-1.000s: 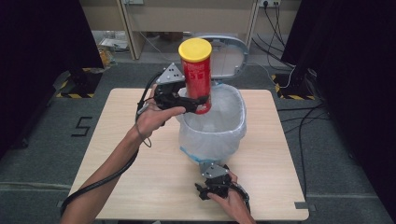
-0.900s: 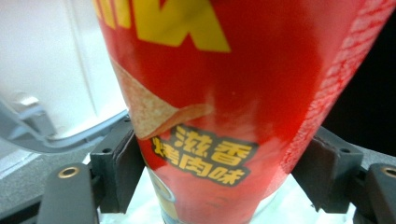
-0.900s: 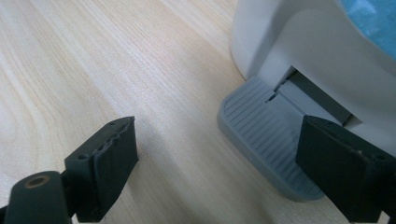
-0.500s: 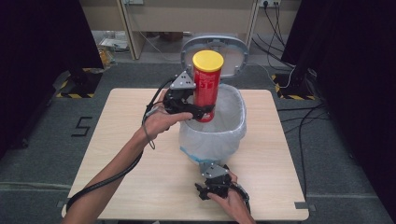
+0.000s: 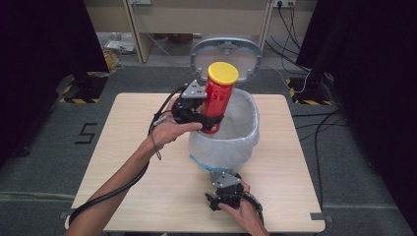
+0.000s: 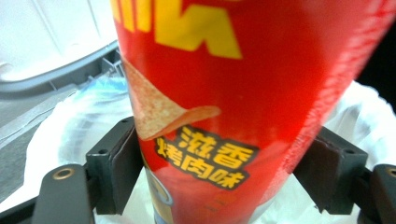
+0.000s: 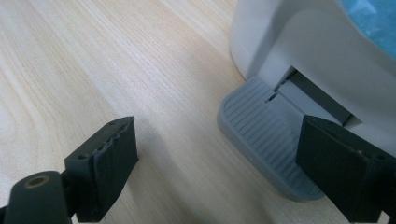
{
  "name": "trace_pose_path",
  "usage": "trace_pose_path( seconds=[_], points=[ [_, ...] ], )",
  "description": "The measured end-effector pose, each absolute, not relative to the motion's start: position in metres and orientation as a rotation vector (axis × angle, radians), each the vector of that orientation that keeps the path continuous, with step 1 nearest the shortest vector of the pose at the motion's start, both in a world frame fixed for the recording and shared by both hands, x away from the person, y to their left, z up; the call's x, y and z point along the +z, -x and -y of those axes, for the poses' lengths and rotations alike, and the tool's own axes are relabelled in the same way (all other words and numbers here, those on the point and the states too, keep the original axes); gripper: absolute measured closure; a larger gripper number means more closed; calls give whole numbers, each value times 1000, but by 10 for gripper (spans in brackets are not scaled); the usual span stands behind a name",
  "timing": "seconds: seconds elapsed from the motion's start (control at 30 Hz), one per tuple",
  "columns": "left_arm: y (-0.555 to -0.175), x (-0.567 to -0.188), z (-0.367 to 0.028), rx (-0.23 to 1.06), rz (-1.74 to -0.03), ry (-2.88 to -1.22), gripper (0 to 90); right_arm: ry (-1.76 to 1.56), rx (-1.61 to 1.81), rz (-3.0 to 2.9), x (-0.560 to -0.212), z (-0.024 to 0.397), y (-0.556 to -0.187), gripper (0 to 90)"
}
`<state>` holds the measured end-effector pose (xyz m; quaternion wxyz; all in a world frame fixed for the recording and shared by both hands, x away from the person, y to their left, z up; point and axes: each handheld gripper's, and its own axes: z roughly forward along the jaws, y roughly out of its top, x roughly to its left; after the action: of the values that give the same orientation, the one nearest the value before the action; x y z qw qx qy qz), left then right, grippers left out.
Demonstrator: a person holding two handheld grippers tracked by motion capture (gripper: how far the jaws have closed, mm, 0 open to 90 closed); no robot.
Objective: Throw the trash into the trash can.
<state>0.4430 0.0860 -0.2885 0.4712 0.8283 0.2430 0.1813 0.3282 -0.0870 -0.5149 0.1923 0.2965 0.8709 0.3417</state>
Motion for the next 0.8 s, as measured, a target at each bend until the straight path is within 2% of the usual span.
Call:
trace_pose_path(
  seconds=[0.8],
  points=[
    [-437, -277, -106, 463, -616, -1959, 207, -832, 958, -2445, -515, 87, -328, 125]
  ],
)
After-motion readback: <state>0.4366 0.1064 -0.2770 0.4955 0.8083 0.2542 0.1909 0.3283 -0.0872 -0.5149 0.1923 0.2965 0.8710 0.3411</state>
